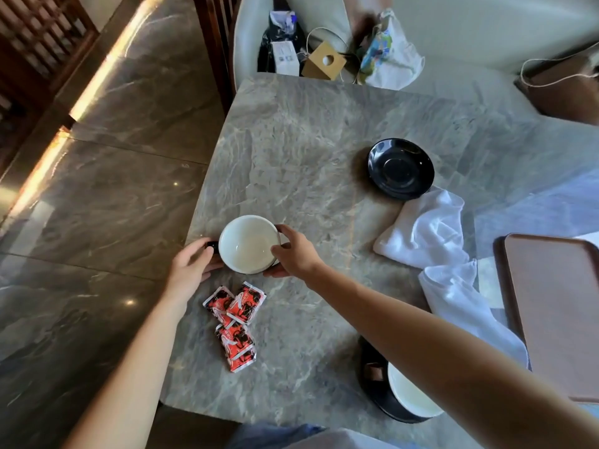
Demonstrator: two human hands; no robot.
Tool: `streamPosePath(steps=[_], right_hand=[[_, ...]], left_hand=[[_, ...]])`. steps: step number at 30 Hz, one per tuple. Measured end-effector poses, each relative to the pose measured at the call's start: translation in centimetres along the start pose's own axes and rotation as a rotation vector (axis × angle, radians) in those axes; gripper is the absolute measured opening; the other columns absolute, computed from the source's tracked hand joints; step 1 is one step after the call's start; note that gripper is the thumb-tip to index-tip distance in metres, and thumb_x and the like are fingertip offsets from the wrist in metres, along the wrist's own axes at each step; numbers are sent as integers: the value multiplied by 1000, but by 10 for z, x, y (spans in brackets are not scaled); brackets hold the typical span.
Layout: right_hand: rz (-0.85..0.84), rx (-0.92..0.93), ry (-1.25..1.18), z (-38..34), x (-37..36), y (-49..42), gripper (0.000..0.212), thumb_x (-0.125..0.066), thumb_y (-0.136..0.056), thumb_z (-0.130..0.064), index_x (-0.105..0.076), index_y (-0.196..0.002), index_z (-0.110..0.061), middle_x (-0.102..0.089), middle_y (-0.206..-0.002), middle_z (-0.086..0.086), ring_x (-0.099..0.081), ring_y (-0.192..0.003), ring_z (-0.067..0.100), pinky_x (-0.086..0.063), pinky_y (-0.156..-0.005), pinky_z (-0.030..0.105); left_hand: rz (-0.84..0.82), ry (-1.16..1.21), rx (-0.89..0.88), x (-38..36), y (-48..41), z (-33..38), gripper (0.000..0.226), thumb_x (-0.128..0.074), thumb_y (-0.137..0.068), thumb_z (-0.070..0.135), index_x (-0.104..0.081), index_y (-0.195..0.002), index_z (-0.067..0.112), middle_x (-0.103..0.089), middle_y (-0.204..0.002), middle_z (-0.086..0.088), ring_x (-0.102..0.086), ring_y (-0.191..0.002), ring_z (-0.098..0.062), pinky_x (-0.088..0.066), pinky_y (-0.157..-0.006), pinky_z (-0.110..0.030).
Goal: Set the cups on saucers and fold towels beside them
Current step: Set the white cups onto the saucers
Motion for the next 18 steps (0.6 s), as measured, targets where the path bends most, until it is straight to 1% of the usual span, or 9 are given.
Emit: streamPosePath(steps=[2,5,8,9,10,11,13,15,18], right_hand=[[22,27,-3,-1,11,0,52,-45,-87,0,-44,-136,-19,-61,-116,23,-70,-77,41,-61,-55,36],[67,86,10,-3,35,3,53,-44,-83,0,-46,-133,-17,-65,-108,23,-71,-68,37,-60,-54,34],[111,138,28,-9,65,4,50,-45,-82,-1,-48,-130,-18,-69,-95,19,-69,-58,29,-59,-53,32],[131,156,32,-13,77,4,47,-46,-83,-2,-49,-127,-17,-70,-89,17,-69,-56,27,-59,-53,32],[156,173,39,-16,89,4,41,-47,-84,-3,-48,-124,-15,-70,-83,15,-68,-54,25,-59,-54,33],[185,188,49,-19,102,4,36,-48,-85,-5,-48,-120,-13,-69,-76,13,-67,-51,23,-58,-54,34],[245,210,67,-26,129,3,30,-49,-87,-6,-50,-117,-8,-65,-66,10,-62,-44,18,-55,-51,32],[302,225,71,-31,154,3,28,-49,-88,-7,-52,-116,-6,-63,-67,10,-61,-43,18,-54,-50,32],[381,245,43,-35,191,4,24,-49,-90,-8,-54,-114,-8,-63,-86,8,-61,-43,20,-56,-53,39]], left_hand=[[-46,-45,-16,-7,1,7,32,-51,-94,15,-53,-126,17,-63,-114,-11,-63,-93,-18,-44,-89,-34],[-138,-65,-57,-24,2,21,23,-53,-92,12,-57,-114,19,-66,-101,-6,-66,-80,-2,-47,-87,-32],[-202,-101,-102,-45,2,37,20,-55,-91,10,-56,-109,18,-65,-98,-6,-66,-87,-8,-48,-87,-29],[-224,-112,-120,-54,1,42,19,-54,-91,10,-56,-109,17,-66,-93,-4,-66,-83,-5,-49,-83,-23],[-249,-127,-142,-65,1,48,17,-54,-92,9,-55,-108,15,-65,-87,-2,-66,-74,3,-49,-74,-17],[-275,-153,-166,-77,0,54,15,-53,-92,8,-55,-106,13,-64,-81,-1,-65,-64,7,-48,-66,-15],[-316,-211,-201,-101,-5,65,11,-52,-92,7,-55,-102,10,-60,-73,-3,-61,-53,8,-41,-59,-17],[-343,-247,-231,-125,-11,77,7,-52,-92,7,-55,-99,10,-55,-71,-3,-58,-48,7,-37,-54,-14],[-351,-277,-300,-158,-22,100,5,-54,-92,9,-56,-95,11,-54,-74,-2,-55,-52,2,-37,-50,-9]])
Point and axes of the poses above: each hand's wrist, its own y-axis away from the middle knuckle, its own x-axis out of the back of the hand, z = x × y, the point moved 8 cm from there along -y, towards the middle knuckle
